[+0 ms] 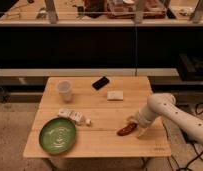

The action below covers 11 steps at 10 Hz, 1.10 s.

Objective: Drag the pepper across the table

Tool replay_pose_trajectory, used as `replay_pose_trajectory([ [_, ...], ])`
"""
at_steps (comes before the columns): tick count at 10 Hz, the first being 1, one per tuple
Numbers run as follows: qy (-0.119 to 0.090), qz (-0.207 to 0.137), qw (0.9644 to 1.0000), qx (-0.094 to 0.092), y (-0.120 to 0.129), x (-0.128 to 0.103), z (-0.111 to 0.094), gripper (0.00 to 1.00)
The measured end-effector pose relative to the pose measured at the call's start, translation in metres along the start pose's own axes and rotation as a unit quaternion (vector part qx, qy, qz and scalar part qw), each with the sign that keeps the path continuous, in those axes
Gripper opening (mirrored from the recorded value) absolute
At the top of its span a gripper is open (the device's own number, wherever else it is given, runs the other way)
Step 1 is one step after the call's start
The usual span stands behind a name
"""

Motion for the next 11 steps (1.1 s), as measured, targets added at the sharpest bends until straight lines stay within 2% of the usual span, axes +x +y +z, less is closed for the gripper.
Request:
replay_pose_trajectory([
  [1, 0.002, -0.003, 1.0, -0.003, -0.0019, -0.0009, 0.0025, 0.63],
  [4, 0.003, -0.003, 1.0, -0.008, -0.0029, -0.0003, 0.0075, 0.4],
  [9, 0.008, -0.001, 0.9998, -0.016, -0.0012, 0.0017, 0.0091, 0.39],
  [11, 0.02, -0.001, 0.9994, -0.028, 0.0003, 0.0011, 0.0104, 0.42],
])
